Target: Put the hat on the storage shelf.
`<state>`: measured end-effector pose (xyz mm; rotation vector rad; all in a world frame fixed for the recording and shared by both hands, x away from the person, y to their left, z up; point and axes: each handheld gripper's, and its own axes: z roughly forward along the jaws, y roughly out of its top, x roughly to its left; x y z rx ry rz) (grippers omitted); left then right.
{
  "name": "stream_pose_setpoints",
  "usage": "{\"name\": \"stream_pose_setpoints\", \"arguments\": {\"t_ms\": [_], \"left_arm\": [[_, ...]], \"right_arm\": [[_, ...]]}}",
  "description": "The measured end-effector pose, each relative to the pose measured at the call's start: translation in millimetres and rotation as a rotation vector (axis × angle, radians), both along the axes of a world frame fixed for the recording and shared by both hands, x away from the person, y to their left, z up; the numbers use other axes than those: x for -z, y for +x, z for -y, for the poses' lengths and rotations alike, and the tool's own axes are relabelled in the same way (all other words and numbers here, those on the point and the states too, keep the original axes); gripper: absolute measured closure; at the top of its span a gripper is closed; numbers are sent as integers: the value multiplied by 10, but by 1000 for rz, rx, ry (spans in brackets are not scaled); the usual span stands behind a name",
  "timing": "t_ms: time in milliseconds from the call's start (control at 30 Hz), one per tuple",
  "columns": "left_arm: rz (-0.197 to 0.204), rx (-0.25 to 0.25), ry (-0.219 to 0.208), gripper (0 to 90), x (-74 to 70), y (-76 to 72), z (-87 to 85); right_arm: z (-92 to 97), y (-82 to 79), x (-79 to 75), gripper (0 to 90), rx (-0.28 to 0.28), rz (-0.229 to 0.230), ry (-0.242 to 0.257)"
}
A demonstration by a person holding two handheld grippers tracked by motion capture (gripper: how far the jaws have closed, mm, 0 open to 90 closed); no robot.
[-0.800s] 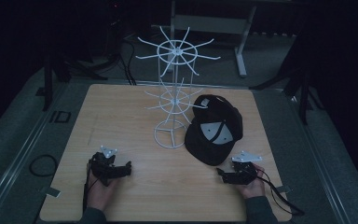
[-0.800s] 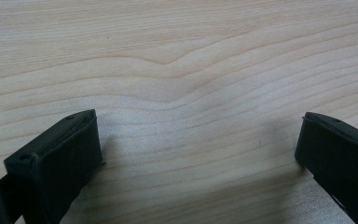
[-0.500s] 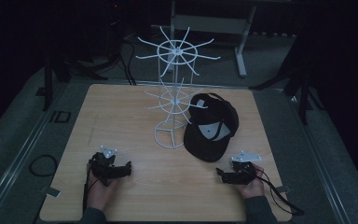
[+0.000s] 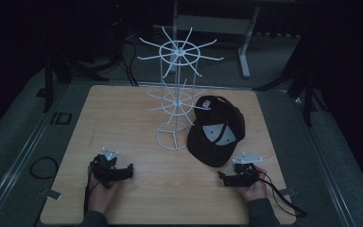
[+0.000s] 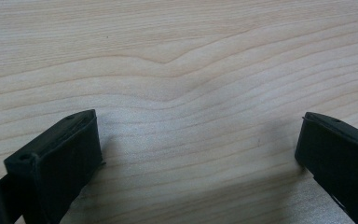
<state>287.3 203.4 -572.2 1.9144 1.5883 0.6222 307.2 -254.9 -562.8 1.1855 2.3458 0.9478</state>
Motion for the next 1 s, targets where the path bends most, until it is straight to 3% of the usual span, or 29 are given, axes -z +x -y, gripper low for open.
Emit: {"name": "stream_pose_setpoints", "arguments": {"t_ms": [167,267,1000], "left_arm": [[0,0,0,2,0,0,0],[1,0,-1,2,0,0,1],[0,0,0,2,0,0,0]], "right_arm": [[-1,-6,-29,236,5,-10,7],[12,0,-50,278,2,-36,65],[-105,63,-214,345,-33,-22,195]]}}
